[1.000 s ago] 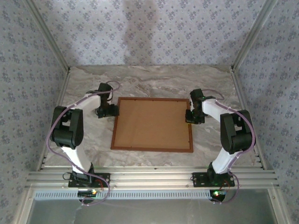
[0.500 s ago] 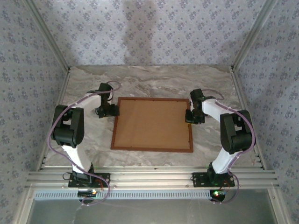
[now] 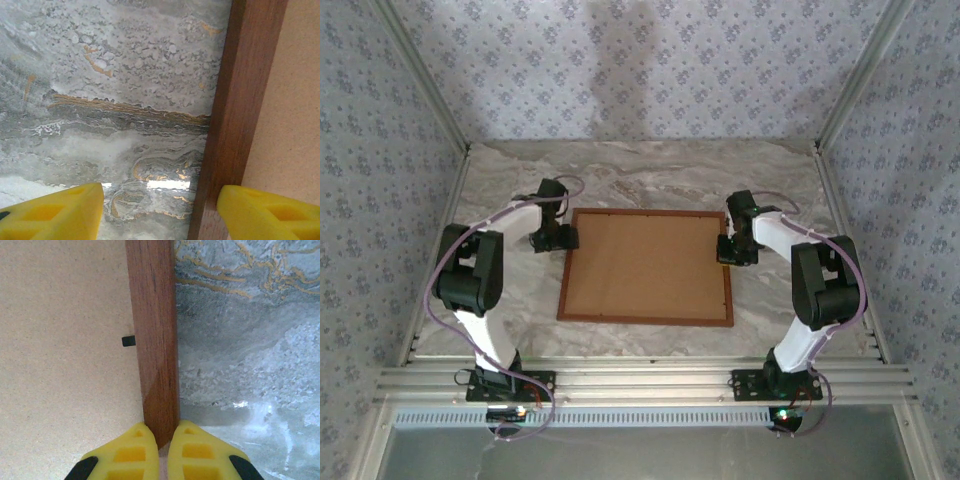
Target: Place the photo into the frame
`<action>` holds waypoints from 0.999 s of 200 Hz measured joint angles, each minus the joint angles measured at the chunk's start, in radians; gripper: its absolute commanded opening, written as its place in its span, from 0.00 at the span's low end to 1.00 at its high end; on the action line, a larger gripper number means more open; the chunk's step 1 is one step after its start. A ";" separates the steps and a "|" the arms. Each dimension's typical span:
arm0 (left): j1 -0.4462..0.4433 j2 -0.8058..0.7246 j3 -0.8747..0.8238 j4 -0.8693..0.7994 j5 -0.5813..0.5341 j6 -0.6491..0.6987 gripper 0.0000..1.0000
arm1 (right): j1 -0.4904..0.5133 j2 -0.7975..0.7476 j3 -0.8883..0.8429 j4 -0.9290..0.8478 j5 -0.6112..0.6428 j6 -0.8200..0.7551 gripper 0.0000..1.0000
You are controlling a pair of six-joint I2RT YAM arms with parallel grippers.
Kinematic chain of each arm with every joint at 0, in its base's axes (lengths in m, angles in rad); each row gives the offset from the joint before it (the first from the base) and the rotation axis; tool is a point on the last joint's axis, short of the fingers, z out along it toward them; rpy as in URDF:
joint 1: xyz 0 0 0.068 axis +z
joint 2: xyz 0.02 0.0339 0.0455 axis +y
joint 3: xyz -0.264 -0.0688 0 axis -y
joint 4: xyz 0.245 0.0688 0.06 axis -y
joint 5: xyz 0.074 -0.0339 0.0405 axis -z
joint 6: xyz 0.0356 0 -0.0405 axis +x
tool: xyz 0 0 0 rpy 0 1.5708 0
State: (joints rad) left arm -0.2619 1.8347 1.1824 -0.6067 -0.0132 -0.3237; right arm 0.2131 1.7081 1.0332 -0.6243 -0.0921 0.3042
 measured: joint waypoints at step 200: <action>-0.171 0.059 0.033 0.016 -0.250 -0.120 0.69 | 0.007 0.015 0.022 -0.023 0.085 0.029 0.05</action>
State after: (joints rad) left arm -0.4328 1.8938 1.2156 -0.5907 -0.2634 -0.4438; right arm 0.2199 1.7233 1.0554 -0.6476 -0.0067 0.3336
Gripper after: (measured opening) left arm 0.686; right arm 0.077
